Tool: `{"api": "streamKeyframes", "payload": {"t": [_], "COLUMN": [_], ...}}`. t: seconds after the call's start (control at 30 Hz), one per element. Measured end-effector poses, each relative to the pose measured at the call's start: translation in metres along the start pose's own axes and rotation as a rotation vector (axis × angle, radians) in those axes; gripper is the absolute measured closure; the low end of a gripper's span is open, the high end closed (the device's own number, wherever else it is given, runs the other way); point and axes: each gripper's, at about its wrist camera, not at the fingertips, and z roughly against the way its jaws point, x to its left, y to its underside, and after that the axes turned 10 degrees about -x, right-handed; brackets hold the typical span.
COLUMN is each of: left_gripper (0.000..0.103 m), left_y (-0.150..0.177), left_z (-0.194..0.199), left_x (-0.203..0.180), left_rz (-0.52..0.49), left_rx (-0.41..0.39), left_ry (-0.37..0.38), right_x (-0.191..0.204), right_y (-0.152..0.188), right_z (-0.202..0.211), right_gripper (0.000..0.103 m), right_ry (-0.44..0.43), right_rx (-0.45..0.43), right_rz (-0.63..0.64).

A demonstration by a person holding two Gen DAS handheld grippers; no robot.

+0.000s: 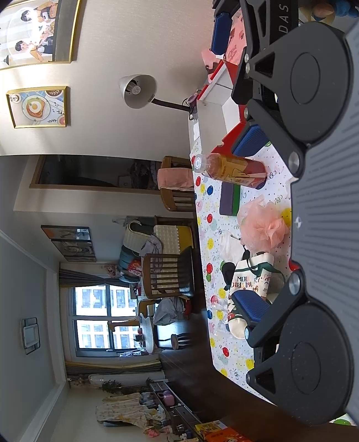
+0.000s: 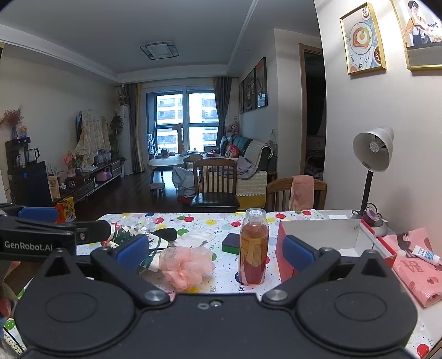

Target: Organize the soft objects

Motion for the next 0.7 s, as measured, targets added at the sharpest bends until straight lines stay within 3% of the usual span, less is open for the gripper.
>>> {"api": "streamKeyframes", "payload": {"t": [0.7], "left_gripper": [0.000], "left_y": [-0.0002], "left_z": [-0.0022], "left_x": [-0.0040], "left_rz": [-0.002], "left_rx": [0.001], "left_ry": [-0.004], "right_x": [0.0009], "right_y": [0.0008], "right_z": [0.0004], "right_gripper": [0.000], "right_ry": [0.001], "right_rx": [0.001], "right_rz": [0.000]}}
